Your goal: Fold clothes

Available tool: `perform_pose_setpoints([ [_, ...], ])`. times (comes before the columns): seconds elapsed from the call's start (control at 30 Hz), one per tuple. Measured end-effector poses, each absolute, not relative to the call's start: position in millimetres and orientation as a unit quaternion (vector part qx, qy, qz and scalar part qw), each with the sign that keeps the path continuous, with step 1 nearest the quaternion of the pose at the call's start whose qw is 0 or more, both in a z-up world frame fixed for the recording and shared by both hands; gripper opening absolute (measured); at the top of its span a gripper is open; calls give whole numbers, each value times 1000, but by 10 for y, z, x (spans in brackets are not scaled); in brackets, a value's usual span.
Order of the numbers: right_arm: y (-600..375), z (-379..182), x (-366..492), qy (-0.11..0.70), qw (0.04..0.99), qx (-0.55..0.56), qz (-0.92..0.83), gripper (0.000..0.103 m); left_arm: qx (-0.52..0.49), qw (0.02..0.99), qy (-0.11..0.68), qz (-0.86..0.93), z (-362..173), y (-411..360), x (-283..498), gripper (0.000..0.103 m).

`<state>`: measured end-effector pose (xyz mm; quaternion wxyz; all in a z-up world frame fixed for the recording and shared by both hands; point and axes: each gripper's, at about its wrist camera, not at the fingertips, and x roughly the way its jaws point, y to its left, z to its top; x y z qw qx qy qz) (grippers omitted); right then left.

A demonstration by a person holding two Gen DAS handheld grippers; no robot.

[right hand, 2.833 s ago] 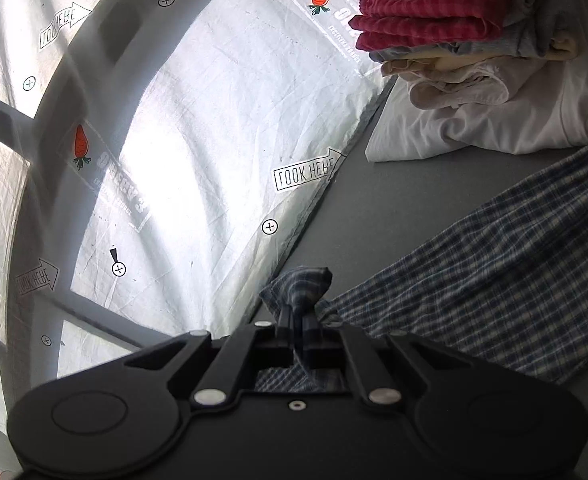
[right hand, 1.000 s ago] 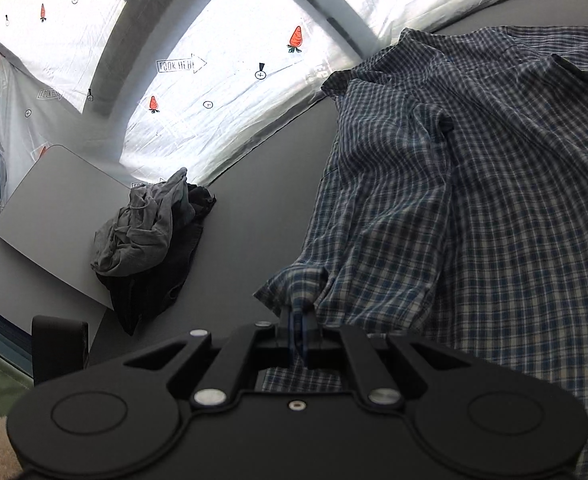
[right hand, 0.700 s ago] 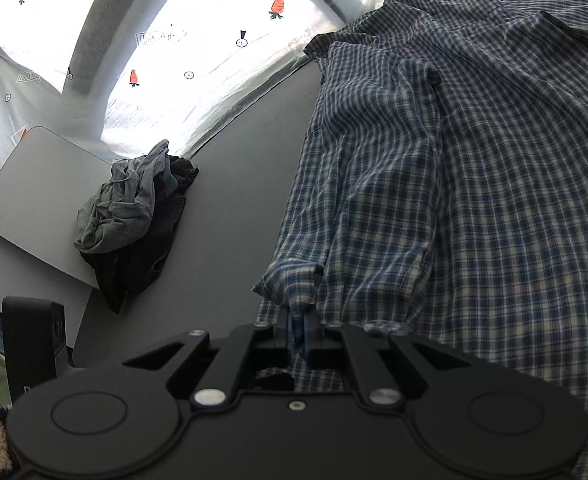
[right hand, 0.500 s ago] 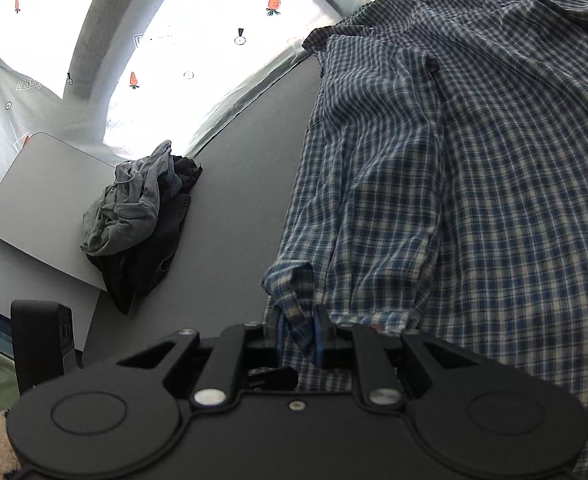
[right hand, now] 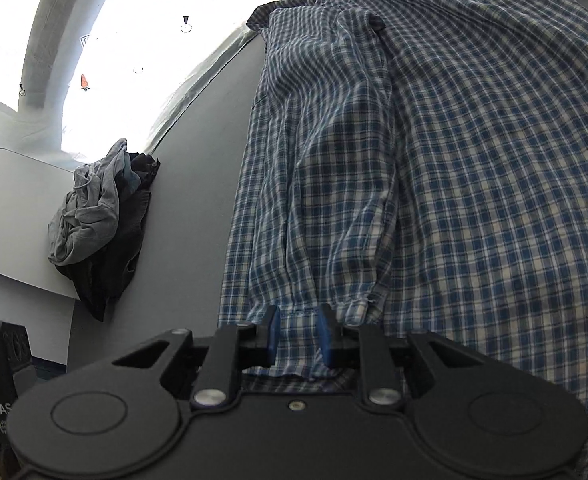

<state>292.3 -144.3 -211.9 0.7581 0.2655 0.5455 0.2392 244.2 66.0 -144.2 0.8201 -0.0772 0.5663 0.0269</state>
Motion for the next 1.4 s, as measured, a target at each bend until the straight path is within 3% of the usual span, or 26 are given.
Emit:
perform_pose_setpoints([
  [0.03, -1429, -2170, 2919, 553, 755, 261, 236, 10, -78, 821, 565, 28, -1438, 662, 2449, 82],
  [0.23, -1538, -2051, 2952, 533, 762, 275, 245, 18, -84, 827, 555, 34, -1399, 667, 2539, 82],
  [0.57, -1847, -1903, 3159, 489, 788, 296, 230, 17, -60, 862, 503, 4, -1236, 419, 2789, 79],
  [0.73, -1984, -1898, 3346, 485, 793, 297, 218, 17, -47, 894, 445, -24, -1137, 274, 2955, 59],
  [0.83, -2092, -1905, 3509, 480, 796, 303, 208, 17, -44, 901, 429, -34, -1127, 210, 3149, 40],
  [0.87, -2135, -1904, 3576, 478, 798, 306, 205, 17, -42, 902, 428, -40, -1142, 196, 3231, 16],
  [0.9, -2178, -1905, 3644, 476, 799, 307, 201, 17, -39, 901, 429, -41, -1163, 186, 3308, 5],
  [1.4, -3113, -2052, 4955, 442, 815, 368, 66, 17, -81, 889, 448, -51, -1683, 207, 5174, 6],
])
